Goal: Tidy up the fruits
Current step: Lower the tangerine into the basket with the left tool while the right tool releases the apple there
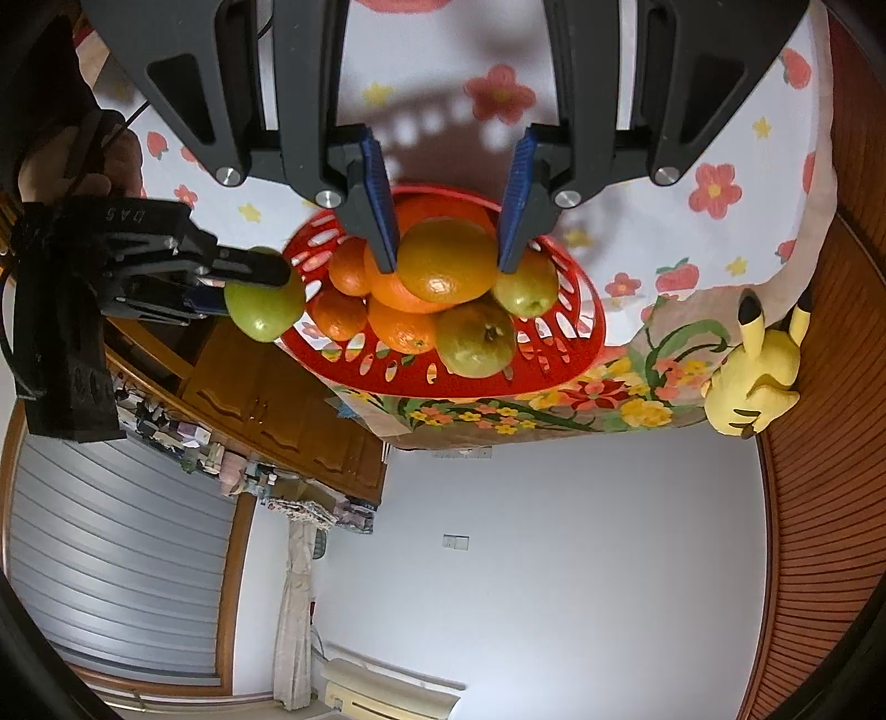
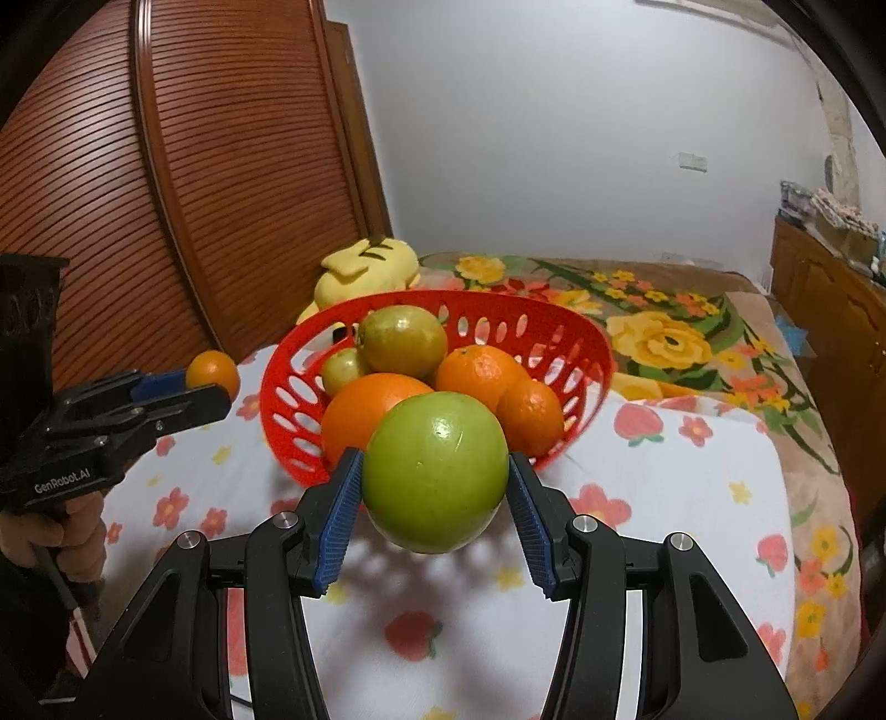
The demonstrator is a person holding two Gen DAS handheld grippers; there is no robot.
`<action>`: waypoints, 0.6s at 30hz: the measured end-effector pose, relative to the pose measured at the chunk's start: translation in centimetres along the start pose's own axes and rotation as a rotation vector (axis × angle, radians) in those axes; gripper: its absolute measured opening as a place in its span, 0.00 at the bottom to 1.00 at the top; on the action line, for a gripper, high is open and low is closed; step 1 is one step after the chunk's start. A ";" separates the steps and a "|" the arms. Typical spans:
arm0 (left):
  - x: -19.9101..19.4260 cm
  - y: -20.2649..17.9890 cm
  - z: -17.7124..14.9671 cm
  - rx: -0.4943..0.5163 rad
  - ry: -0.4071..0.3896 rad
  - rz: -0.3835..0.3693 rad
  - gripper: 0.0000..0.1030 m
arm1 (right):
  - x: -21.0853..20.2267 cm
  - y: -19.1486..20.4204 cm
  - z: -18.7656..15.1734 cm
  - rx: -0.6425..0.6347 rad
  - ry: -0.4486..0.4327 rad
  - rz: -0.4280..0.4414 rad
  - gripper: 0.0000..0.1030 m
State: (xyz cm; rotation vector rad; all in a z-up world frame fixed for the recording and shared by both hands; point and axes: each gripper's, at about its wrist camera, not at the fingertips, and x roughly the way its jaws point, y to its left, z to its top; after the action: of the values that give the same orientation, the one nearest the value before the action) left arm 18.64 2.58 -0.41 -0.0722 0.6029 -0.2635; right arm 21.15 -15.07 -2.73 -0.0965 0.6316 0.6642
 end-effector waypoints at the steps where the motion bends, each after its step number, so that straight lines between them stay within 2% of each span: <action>1: 0.3 0.0 0.2 0.001 0.002 0.001 0.33 | 0.3 0.0 0.1 -0.003 0.004 0.002 0.51; 10: 2.7 1.5 2.0 0.005 0.014 0.022 0.33 | 2.9 -0.5 0.8 -0.015 0.046 0.025 0.51; 18: 4.9 3.1 3.7 0.016 0.030 0.058 0.33 | 3.6 -0.5 1.5 -0.029 0.038 0.042 0.51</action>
State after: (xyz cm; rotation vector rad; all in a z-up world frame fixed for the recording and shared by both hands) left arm 25.35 4.21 -0.49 -0.0351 0.6321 -0.2136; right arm 24.49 -13.08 -3.64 -0.1235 0.6622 0.7131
